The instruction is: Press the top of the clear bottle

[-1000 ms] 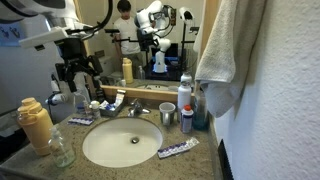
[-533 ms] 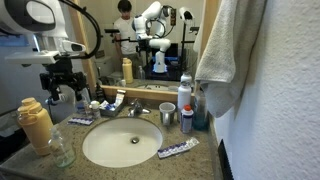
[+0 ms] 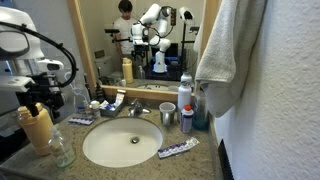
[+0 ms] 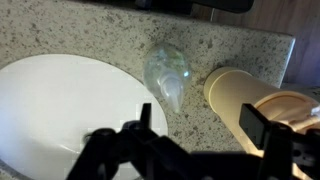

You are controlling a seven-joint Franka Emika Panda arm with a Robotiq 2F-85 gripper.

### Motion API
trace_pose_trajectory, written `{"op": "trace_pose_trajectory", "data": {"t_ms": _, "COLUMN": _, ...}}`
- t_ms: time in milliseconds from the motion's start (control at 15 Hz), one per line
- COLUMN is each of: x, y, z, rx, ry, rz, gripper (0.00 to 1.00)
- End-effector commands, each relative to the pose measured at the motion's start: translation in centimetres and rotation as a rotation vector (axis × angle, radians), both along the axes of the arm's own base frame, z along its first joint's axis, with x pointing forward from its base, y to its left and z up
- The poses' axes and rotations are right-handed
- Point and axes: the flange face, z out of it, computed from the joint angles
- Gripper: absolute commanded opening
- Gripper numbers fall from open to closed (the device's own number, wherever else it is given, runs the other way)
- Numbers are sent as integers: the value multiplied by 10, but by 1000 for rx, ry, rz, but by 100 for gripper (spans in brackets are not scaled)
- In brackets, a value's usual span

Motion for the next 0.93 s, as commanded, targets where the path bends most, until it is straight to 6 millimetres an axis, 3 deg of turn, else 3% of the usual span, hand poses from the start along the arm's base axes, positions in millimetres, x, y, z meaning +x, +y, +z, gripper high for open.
{"op": "trace_pose_trajectory", "data": {"t_ms": 0, "x": -26, "y": 5, "z": -2, "rx": 3, "ry": -52, "rz": -45, "gripper": 59}}
{"op": "trace_pose_trajectory", "data": {"t_ms": 133, "x": -20, "y": 16, "z": 7, "rx": -14, "ry": -62, "rz": -57, "gripper": 56}}
{"op": "trace_pose_trajectory", "data": {"t_ms": 600, "x": -17, "y": 11, "z": 15, "rx": -13, "ry": -94, "rz": -102, "gripper": 3}}
{"op": "trace_pose_trajectory", "data": {"t_ms": 867, "x": -10, "y": 1, "z": 14, "rx": 0, "ry": -96, "rz": -142, "gripper": 0}}
